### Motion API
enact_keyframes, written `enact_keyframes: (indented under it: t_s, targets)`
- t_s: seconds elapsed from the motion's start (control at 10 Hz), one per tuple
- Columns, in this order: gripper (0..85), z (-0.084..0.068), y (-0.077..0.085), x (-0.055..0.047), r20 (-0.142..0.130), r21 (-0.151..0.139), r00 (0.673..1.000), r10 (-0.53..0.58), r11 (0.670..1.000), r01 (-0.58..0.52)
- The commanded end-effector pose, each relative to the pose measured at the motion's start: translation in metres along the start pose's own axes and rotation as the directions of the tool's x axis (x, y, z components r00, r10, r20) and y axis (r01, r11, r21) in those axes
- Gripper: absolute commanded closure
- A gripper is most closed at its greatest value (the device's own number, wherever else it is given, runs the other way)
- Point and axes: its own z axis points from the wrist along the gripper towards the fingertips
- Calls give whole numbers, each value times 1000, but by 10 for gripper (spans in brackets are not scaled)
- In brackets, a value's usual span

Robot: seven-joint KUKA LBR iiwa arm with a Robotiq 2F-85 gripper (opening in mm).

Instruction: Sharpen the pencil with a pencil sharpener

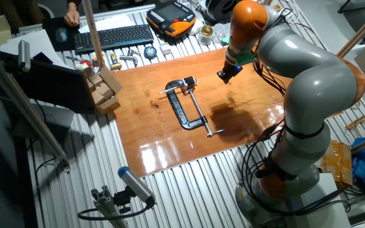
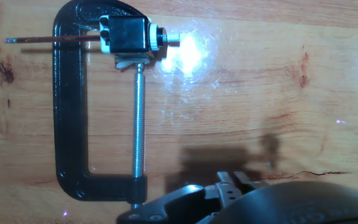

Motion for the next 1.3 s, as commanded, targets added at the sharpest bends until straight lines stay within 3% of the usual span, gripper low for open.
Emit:
enact_keyframes:
  t_s: [0.0,0.7,1.2]
  targets:
    - [850,0,0,0,3,-2,1000,1,1000,-1]
    - [850,1,2,0,21,-13,1000,20,1000,-19]
    - [850,6,3,-4,22,8,1000,17,1000,-17]
